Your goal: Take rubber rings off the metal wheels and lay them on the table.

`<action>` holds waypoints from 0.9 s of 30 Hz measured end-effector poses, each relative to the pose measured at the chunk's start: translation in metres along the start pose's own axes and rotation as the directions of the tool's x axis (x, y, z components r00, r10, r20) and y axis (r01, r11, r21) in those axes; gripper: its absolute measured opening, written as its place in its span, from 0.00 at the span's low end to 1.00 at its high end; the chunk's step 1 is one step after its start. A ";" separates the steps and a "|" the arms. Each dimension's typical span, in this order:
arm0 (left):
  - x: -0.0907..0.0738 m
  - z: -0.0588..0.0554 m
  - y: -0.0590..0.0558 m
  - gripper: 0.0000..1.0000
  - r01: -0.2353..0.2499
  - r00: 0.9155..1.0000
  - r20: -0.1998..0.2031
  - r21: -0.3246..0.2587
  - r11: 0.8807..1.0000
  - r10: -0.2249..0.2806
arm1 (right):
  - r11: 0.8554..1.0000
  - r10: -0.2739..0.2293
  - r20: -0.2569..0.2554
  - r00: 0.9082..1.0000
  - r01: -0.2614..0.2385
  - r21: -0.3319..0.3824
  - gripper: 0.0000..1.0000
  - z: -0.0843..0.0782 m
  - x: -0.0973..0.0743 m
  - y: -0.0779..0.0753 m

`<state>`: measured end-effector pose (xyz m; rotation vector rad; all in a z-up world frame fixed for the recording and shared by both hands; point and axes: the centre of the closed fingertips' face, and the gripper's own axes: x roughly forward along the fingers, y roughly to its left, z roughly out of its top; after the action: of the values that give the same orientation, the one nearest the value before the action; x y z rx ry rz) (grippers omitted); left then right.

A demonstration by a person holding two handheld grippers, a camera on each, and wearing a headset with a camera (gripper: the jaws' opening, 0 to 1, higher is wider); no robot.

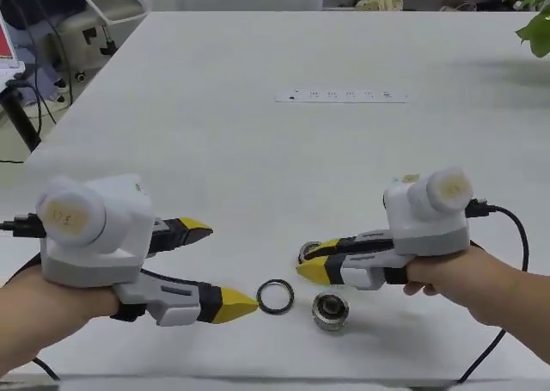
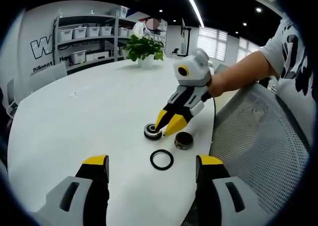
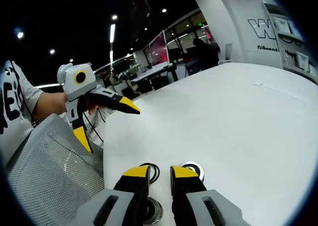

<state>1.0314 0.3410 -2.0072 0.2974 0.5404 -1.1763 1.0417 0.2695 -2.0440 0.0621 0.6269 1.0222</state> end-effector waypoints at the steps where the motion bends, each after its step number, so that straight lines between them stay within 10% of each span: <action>1: 0.001 0.001 0.001 0.69 0.001 1.000 0.000 -0.001 1.000 -0.001 | 1.000 -0.003 0.003 1.000 0.003 0.001 0.14 0.001 -0.001 -0.001; 27: 0.037 0.022 0.017 0.65 0.041 0.999 -0.011 0.013 0.999 -0.041 | 0.993 -0.117 0.047 0.992 0.117 0.004 0.18 0.005 -0.023 -0.038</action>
<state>1.0623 0.3071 -2.0102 0.3051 0.5509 -1.2187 1.0655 0.2317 -2.0419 0.0495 0.5813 0.9043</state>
